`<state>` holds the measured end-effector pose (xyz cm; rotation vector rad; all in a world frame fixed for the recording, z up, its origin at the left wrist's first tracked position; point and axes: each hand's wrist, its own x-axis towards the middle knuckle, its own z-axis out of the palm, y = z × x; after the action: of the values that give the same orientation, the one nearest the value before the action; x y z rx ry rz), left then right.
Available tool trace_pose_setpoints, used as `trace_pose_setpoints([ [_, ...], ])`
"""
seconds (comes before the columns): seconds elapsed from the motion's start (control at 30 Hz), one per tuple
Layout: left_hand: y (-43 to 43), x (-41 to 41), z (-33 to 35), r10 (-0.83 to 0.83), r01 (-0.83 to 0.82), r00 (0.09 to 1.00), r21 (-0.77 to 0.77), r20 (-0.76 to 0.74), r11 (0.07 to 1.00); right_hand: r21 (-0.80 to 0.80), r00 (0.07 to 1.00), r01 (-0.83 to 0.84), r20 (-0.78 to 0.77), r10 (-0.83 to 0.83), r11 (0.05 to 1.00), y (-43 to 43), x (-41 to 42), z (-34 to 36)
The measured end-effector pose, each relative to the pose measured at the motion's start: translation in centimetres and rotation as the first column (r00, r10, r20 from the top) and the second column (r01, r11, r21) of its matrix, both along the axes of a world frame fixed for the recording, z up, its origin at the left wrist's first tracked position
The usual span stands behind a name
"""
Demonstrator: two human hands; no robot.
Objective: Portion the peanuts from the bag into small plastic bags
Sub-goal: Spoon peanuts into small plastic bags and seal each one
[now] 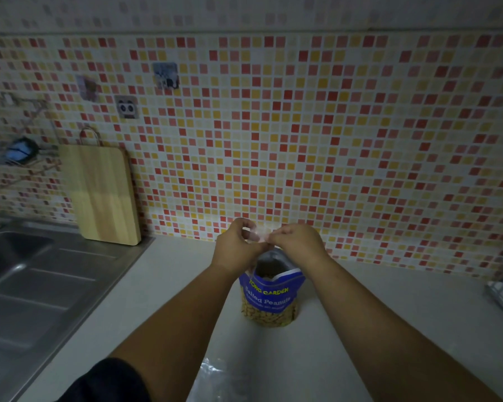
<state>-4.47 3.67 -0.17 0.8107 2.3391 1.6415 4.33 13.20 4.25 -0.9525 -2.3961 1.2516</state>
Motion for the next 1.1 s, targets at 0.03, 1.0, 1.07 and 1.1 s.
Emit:
trace_pose_setpoints([
  [0.03, 0.0, 0.1, 0.1, -0.011, 0.011, 1.0, 0.002, 0.002, 1.0, 0.008, 1.0, -0.001, -0.024, 0.001, 1.0, 0.1, 0.0, -0.2],
  [1.0, -0.2, 6.6, -0.9, -0.386, 0.328, 0.823, 0.206, 0.416, 0.922, -0.294, 0.985, -0.065, -0.169, 0.015, 0.954, 3.7, 10.0, -3.9],
  [1.07, -0.1, 8.2, -2.9, -0.399, 0.351, 0.764, 0.192, 0.507, 0.916, -0.43, 0.992, -0.036, -0.121, -0.018, 0.902, 3.9, 11.4, -6.3],
  [1.1, 0.0, 8.9, -4.1, -0.393, 0.36, 0.742, 0.171, 0.543, 0.917, -0.486, 0.995, -0.013, -0.093, -0.037, 0.874, 3.9, 12.1, -7.7],
])
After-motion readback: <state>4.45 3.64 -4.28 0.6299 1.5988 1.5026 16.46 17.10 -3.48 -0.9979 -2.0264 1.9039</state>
